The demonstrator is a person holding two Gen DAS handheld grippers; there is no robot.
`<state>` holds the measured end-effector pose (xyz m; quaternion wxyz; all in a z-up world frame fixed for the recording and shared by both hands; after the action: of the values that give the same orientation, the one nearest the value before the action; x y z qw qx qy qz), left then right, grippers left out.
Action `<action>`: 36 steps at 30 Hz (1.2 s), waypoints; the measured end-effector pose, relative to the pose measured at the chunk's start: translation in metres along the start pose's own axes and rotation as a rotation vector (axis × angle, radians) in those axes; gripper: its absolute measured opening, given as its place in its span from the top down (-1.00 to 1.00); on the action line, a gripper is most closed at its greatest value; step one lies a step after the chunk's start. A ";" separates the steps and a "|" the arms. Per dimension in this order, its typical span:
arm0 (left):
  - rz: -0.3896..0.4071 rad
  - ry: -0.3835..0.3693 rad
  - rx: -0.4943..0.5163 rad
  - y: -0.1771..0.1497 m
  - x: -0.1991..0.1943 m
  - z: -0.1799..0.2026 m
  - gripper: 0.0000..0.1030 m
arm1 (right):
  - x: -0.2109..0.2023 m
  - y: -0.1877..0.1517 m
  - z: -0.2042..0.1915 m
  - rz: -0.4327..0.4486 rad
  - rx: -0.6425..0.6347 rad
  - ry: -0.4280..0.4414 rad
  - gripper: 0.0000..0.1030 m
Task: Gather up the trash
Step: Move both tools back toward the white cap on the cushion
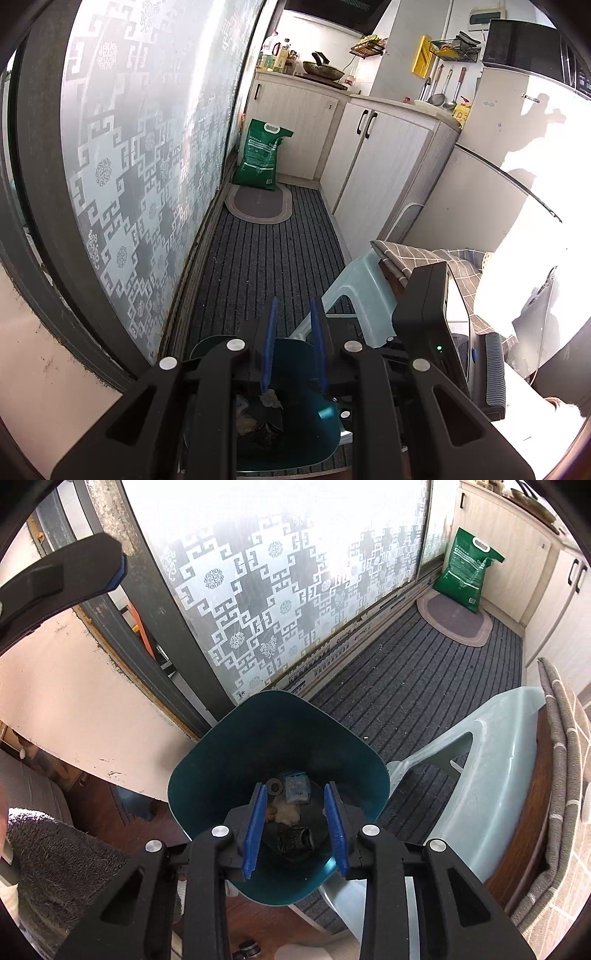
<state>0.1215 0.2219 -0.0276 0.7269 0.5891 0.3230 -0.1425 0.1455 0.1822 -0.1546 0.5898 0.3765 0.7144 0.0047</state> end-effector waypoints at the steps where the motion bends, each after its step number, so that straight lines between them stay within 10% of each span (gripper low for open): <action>1: 0.002 -0.001 0.002 0.001 0.000 0.003 0.61 | -0.005 0.000 0.000 0.010 -0.001 0.001 0.38; 22: 0.010 -0.051 0.038 0.007 0.006 0.066 0.61 | -0.152 0.003 0.086 0.344 0.100 -0.179 0.38; 36: -0.036 -0.109 0.106 -0.011 0.020 0.119 0.42 | -0.162 -0.024 0.168 0.336 0.241 -0.298 0.25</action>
<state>0.1662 0.1093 -0.0369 0.7084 0.6123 0.2855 -0.2040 0.2782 0.0028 -0.0805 0.6304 0.5540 0.5424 -0.0382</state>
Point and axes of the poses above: each gripper's, at about its wrist camera, not at the fingertips, and x roughly the way its jaws point, z to its right, y to its top, the point moved 10 cm from there along x, roughly the way its jaws point, and after that the axes turned 14 degrees about y, right-handed, at the moved point
